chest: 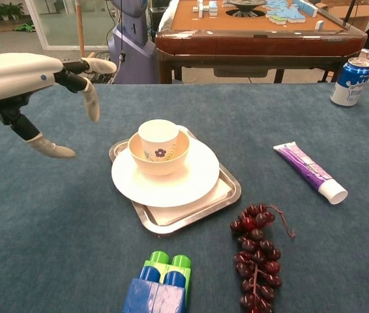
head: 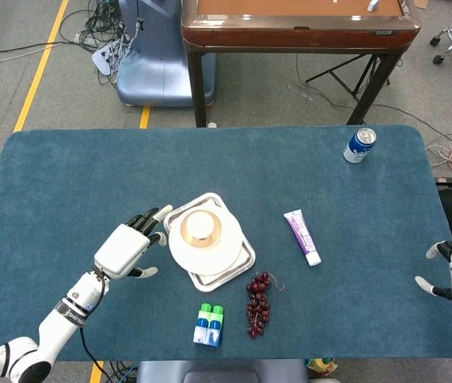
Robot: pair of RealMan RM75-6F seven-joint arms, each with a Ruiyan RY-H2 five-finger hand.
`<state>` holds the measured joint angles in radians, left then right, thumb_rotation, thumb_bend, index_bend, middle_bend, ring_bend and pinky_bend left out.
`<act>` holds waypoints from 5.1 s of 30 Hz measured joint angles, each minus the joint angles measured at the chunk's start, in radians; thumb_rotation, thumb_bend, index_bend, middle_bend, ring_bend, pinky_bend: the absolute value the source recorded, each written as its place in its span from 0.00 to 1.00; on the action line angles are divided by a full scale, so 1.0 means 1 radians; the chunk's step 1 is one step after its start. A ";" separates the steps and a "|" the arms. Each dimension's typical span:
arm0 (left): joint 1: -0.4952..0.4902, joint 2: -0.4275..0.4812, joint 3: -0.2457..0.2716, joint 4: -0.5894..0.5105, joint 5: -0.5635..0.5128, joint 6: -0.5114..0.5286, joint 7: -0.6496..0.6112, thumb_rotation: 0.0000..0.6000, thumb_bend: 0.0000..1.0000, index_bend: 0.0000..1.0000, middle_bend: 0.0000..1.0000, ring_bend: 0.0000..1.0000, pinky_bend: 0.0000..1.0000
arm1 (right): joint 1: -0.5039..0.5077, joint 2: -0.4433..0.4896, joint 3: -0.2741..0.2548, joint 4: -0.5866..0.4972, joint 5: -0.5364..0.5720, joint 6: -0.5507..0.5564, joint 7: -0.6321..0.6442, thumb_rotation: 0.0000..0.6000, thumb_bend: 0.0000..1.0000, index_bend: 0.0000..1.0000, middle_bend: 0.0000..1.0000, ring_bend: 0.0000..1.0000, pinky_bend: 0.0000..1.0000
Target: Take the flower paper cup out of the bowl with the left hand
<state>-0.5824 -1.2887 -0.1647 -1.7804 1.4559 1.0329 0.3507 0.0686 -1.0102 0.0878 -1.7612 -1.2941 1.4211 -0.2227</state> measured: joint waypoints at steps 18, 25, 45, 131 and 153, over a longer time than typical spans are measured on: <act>-0.121 -0.113 -0.036 0.085 -0.099 -0.069 0.012 1.00 0.11 0.44 0.00 0.00 0.18 | 0.003 0.013 0.008 -0.025 0.054 -0.013 -0.053 1.00 0.15 0.49 0.44 0.33 0.41; -0.163 -0.140 -0.052 0.114 -0.154 -0.087 0.037 1.00 0.11 0.45 0.00 0.00 0.18 | 0.004 0.025 0.005 -0.032 0.054 -0.026 -0.034 1.00 0.15 0.49 0.44 0.33 0.41; -0.242 -0.259 -0.068 0.234 -0.189 -0.075 0.022 1.00 0.11 0.51 0.00 0.00 0.12 | 0.006 0.042 0.003 -0.034 0.062 -0.041 0.000 1.00 0.15 0.49 0.44 0.33 0.41; -0.323 -0.301 -0.026 0.268 -0.387 -0.039 0.237 1.00 0.37 0.61 0.00 0.00 0.12 | 0.008 0.054 0.003 -0.027 0.082 -0.054 0.033 1.00 0.15 0.49 0.44 0.33 0.41; -0.252 -0.108 -0.009 0.130 -0.472 0.080 0.369 1.00 0.37 0.60 0.00 0.00 0.12 | 0.012 0.043 -0.001 -0.024 0.091 -0.062 0.010 1.00 0.15 0.49 0.44 0.33 0.41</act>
<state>-0.8343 -1.3963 -0.1738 -1.6504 0.9839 1.1133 0.7200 0.0810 -0.9668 0.0868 -1.7856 -1.2032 1.3591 -0.2129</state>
